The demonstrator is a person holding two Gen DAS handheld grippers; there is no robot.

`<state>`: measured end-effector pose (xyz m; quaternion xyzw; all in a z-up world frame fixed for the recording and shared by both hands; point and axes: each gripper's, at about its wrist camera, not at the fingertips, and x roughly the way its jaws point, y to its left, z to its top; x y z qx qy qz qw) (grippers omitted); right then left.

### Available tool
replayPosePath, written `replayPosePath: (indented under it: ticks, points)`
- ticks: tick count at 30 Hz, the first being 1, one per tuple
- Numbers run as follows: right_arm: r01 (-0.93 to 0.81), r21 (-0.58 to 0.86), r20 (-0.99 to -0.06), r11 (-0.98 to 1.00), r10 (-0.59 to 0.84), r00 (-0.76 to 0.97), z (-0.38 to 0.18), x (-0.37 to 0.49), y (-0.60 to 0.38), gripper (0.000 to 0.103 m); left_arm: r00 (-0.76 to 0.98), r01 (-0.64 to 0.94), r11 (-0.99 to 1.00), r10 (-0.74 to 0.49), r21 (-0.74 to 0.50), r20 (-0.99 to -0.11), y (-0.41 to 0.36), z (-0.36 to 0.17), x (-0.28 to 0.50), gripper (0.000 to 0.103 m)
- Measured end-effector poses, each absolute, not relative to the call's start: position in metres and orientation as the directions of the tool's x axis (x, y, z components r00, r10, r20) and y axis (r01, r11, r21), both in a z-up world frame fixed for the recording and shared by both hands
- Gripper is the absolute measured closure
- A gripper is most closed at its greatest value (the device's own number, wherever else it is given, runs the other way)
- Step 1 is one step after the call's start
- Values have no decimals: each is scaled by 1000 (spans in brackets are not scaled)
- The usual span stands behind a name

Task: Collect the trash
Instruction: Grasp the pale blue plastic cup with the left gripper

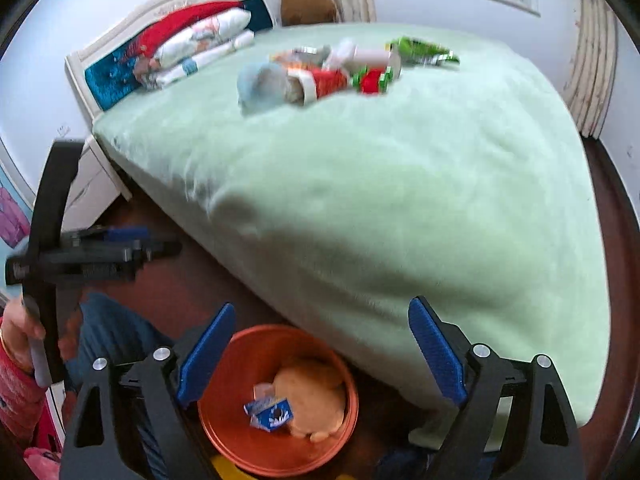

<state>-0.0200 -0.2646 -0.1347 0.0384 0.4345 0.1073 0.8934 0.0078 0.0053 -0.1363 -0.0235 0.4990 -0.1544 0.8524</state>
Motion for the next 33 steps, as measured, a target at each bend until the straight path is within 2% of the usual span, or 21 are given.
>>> replayPosePath:
  ticks: [3,8,12,20,22,24,25,28,29,33]
  points:
    - [-150,175,-758,973,230,611,-132,-19,-267,16,501,215,946,-319,-241,-805,5,-110,29,16]
    - [-145,190,-749,971,239,618,-134,-22,-265,16,578,213,959,-277,-186,-767,-18,-82,69,15]
    - [-141,196,-741,970,241,627,-130,-24,-265,16,613,218,965,-252,-147,-749,-33,-75,101,15]
    - [-142,202,-715,969,245,655,-117,-31,-268,16,602,163,982,-172,-91,-780,-51,-93,151,17]
    - [-140,201,-714,969,243,656,-117,-33,-268,16,618,162,983,-169,-87,-768,-50,-90,153,31]
    - [-138,204,-714,969,244,656,-117,-33,-269,16,605,166,983,-161,-74,-780,-52,-91,157,64]
    - [-136,205,-714,969,243,656,-116,-33,-270,16,587,175,982,-167,-77,-792,-52,-93,158,74]
    - [-138,207,-710,969,246,660,-115,-34,-269,16,596,167,985,-133,-40,-792,-53,-93,155,85]
    - [-140,206,-708,968,246,661,-114,-34,-269,16,599,171,984,-137,-41,-789,-52,-92,153,92]
    - [-139,203,-708,969,244,662,-113,-33,-270,16,602,183,979,-180,-85,-778,-45,-87,144,93]
